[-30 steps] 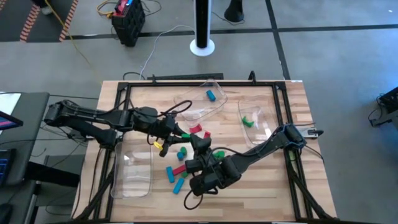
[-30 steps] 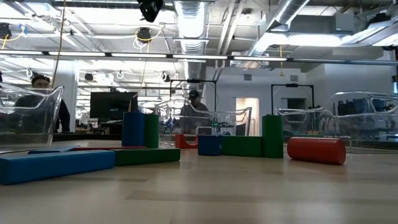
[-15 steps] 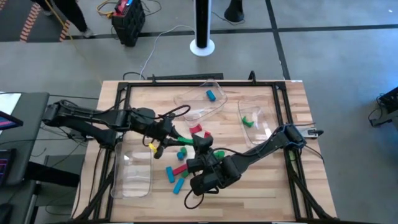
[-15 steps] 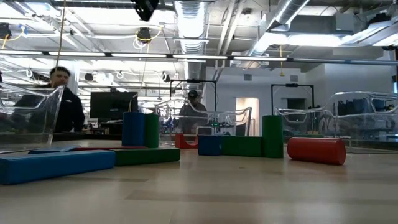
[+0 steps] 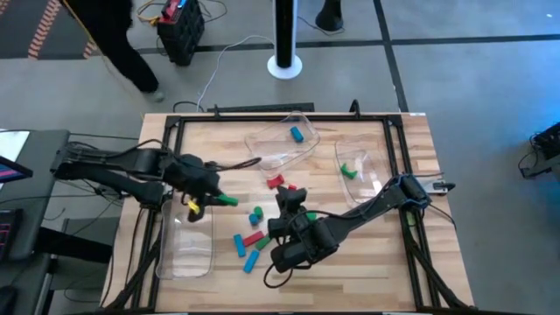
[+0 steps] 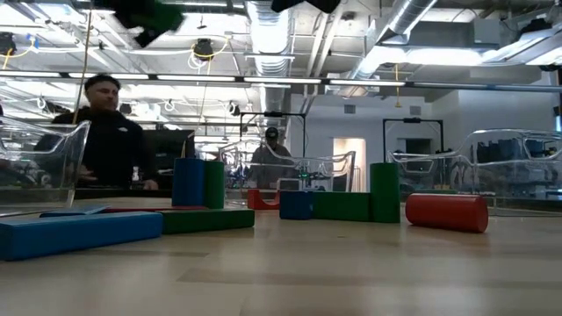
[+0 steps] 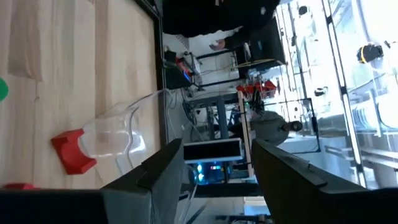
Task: Sort blocks by size
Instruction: Put the bottom green rectangle block into the left transparent bin
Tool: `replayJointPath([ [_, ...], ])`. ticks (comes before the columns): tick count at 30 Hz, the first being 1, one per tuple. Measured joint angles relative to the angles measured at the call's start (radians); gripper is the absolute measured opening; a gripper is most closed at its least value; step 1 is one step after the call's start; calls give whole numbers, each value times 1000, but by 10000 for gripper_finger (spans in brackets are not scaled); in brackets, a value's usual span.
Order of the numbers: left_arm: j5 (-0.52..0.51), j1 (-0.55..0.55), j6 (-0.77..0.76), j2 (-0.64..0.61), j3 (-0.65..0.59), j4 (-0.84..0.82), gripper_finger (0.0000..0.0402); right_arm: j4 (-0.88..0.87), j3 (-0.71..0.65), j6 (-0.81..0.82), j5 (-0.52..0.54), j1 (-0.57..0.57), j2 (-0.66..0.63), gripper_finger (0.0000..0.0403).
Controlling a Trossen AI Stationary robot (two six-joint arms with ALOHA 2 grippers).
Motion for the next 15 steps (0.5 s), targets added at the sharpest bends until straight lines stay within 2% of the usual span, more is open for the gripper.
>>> replayJointPath([
  [10, 11, -62, -153, -34, 0, -383, 59, -153, 0, 196, -80, -7, 0, 227],
  [15, 69, -111, -221, -3, 0, -500, 59, -200, 0, 248, -100, -7, 0, 227],
])
